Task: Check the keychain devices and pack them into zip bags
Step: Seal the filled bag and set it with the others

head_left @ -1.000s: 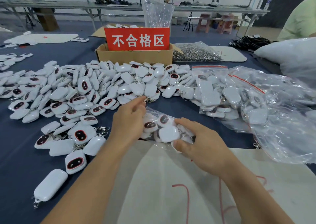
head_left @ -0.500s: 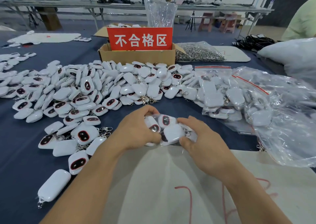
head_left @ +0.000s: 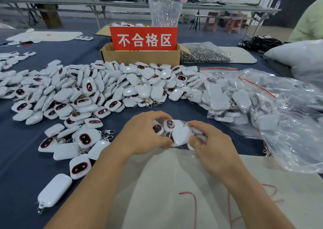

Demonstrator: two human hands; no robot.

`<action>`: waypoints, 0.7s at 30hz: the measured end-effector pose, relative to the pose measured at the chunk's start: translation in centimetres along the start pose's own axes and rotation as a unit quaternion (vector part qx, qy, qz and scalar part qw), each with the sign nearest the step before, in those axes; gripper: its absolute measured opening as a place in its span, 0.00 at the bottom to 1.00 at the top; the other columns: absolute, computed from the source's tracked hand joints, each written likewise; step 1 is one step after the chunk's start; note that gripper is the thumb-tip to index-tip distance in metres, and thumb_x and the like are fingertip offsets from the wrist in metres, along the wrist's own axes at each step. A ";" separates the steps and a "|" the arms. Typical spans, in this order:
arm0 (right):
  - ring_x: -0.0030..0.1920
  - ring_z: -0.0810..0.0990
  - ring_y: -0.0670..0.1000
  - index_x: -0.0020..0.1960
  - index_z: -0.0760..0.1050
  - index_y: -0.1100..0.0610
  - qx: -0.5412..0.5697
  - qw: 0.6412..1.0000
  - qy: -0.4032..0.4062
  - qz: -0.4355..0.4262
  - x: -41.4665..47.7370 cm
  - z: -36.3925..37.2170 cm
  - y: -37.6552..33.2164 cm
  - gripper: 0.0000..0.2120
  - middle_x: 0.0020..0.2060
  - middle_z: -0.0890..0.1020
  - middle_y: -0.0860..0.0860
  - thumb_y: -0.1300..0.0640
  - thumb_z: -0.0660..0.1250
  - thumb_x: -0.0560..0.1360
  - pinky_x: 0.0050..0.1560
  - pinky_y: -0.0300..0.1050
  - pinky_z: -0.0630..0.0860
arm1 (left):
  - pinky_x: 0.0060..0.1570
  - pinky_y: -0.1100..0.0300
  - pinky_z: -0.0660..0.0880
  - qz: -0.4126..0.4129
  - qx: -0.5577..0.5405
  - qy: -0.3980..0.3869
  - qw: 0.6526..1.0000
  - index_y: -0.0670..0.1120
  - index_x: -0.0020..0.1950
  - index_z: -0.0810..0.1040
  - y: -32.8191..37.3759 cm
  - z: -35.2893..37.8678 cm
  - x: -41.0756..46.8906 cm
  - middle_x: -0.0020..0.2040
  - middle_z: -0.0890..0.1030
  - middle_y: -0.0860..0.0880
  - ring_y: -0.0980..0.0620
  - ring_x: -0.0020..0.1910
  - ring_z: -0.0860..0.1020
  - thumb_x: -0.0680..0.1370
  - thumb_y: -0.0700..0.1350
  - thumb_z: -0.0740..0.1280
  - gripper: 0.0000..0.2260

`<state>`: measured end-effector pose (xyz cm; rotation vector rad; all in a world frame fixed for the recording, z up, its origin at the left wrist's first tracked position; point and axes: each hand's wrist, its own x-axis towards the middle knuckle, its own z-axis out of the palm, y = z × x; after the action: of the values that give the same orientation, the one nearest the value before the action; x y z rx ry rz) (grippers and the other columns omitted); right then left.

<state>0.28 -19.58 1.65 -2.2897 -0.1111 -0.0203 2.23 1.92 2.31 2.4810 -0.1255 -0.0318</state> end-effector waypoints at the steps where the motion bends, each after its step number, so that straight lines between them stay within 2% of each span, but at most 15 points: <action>1: 0.49 0.72 0.28 0.69 0.78 0.44 0.000 1.000 0.000 0.000 -0.1 0.0 -0.1 0.20 0.58 0.78 0.41 0.59 0.67 0.80 0.46 0.15 0.60 | 0.47 0.72 0.66 -0.002 -0.006 -0.005 1.000 0.71 0.60 0.77 -0.1 0.0 0.0 0.53 0.78 0.70 0.71 0.54 0.73 0.60 0.61 0.77 0.28; 2: 0.48 0.72 0.25 0.68 0.78 0.44 0.001 1.000 -0.001 0.000 -0.1 -0.1 -0.2 0.20 0.57 0.78 0.41 0.59 0.68 0.80 0.46 0.15 0.60 | 0.45 0.74 0.65 -0.004 -0.017 -0.008 1.000 0.71 0.59 0.77 -0.2 0.0 0.0 0.52 0.78 0.71 0.73 0.53 0.72 0.60 0.61 0.77 0.28; 4: 0.48 0.73 0.28 0.64 0.79 0.41 0.006 1.000 0.002 0.002 -0.3 -0.2 -0.4 0.17 0.56 0.80 0.40 0.58 0.69 0.79 0.47 0.17 0.62 | 0.43 0.75 0.68 -0.017 -0.079 0.003 0.997 0.73 0.59 0.78 -0.3 -0.3 -0.2 0.52 0.79 0.73 0.75 0.52 0.74 0.58 0.65 0.75 0.29; 6: 0.49 0.72 0.28 0.62 0.78 0.40 0.012 1.000 0.012 0.003 -0.4 -0.4 -0.4 0.15 0.60 0.80 0.39 0.55 0.69 0.79 0.49 0.19 0.63 | 0.48 0.75 0.71 -0.038 -0.159 0.094 0.982 0.71 0.60 0.80 -0.7 -0.9 -0.2 0.56 0.81 0.71 0.75 0.55 0.75 0.61 0.67 0.73 0.27; 7: 0.51 0.71 0.27 0.65 0.78 0.41 0.016 1.000 0.017 0.004 -0.5 -0.4 -0.4 0.15 0.65 0.78 0.39 0.53 0.69 0.80 0.49 0.19 0.62 | 0.56 0.72 0.72 -0.049 -0.155 0.169 0.972 0.68 0.62 0.81 -1.1 -1.3 -0.1 0.60 0.81 0.68 0.72 0.59 0.75 0.65 0.64 0.73 0.25; 8: 0.51 0.70 0.25 0.67 0.78 0.41 0.021 1.000 0.021 0.005 -0.5 -0.4 -0.5 0.16 0.69 0.76 0.39 0.53 0.68 0.80 0.49 0.17 0.60 | 0.65 0.63 0.72 -0.068 -0.108 0.238 0.963 0.63 0.64 0.82 -1.6 -1.8 -0.1 0.66 0.79 0.63 0.65 0.66 0.73 0.70 0.59 0.72 0.22; 9: 0.51 0.70 0.22 0.68 0.78 0.42 0.025 0.999 0.020 0.004 -0.6 -0.3 -0.6 0.17 0.71 0.74 0.39 0.52 0.68 0.80 0.50 0.16 0.59 | 0.72 0.55 0.67 -0.098 -0.024 0.268 0.958 0.58 0.69 0.79 -2.2 -2.2 0.0 0.72 0.75 0.56 0.57 0.73 0.69 0.74 0.53 0.71 0.23; 11: 0.59 0.70 0.26 0.67 0.78 0.43 0.022 1.000 0.013 0.002 -0.6 -0.1 -0.8 0.16 0.73 0.73 0.38 0.52 0.68 0.80 0.54 0.22 0.60 | 0.79 0.48 0.56 -0.163 0.109 0.223 0.955 0.50 0.80 0.67 -3.5 -2.5 0.1 0.82 0.62 0.48 0.47 0.81 0.57 0.79 0.45 0.65 0.28; 13: 0.69 0.70 0.37 0.67 0.78 0.42 0.017 1.000 0.010 0.002 -0.6 0.0 -0.8 0.16 0.74 0.73 0.38 0.51 0.68 0.80 0.60 0.30 0.60 | 0.80 0.47 0.53 -0.197 0.140 0.168 0.956 0.48 0.83 0.58 -4.4 -2.3 0.4 0.83 0.57 0.45 0.44 0.82 0.53 0.81 0.45 0.61 0.30; 15: 0.72 0.70 0.40 0.67 0.79 0.42 0.016 1.000 0.012 0.002 -0.6 0.0 -0.8 0.16 0.74 0.73 0.38 0.50 0.68 0.80 0.62 0.32 0.61 | 0.76 0.48 0.57 -0.176 0.152 0.184 0.955 0.48 0.81 0.63 -4.6 -1.9 0.7 0.79 0.66 0.44 0.43 0.78 0.62 0.81 0.43 0.62 0.28; 18: 0.71 0.71 0.41 0.66 0.79 0.42 0.024 1.000 0.013 0.005 -0.7 -0.1 -0.7 0.15 0.73 0.73 0.38 0.49 0.68 0.80 0.63 0.35 0.62 | 0.66 0.54 0.59 -0.157 0.148 0.283 0.935 0.51 0.71 0.77 -4.2 -2.0 0.7 0.64 0.81 0.47 0.45 0.63 0.76 0.79 0.37 0.63 0.21; 19: 0.71 0.71 0.41 0.66 0.79 0.42 0.026 1.000 0.014 0.005 -0.7 -0.1 -0.7 0.14 0.73 0.73 0.38 0.49 0.68 0.80 0.63 0.35 0.63 | 0.64 0.55 0.59 -0.163 0.144 0.305 0.927 0.52 0.70 0.79 -3.9 -2.1 0.6 0.59 0.84 0.47 0.46 0.56 0.78 0.81 0.37 0.62 0.20; 21: 0.71 0.71 0.41 0.65 0.80 0.42 0.030 0.999 0.024 0.002 -0.7 0.0 -0.8 0.14 0.72 0.74 0.38 0.49 0.68 0.80 0.64 0.36 0.63 | 0.62 0.53 0.62 -0.167 0.099 0.353 0.915 0.53 0.70 0.79 -3.2 -2.1 0.3 0.50 0.86 0.46 0.48 0.44 0.73 0.84 0.40 0.59 0.18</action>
<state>-0.50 -19.08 2.20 -2.2284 -0.0802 -0.0691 2.86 5.66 2.01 2.5196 0.6294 0.7588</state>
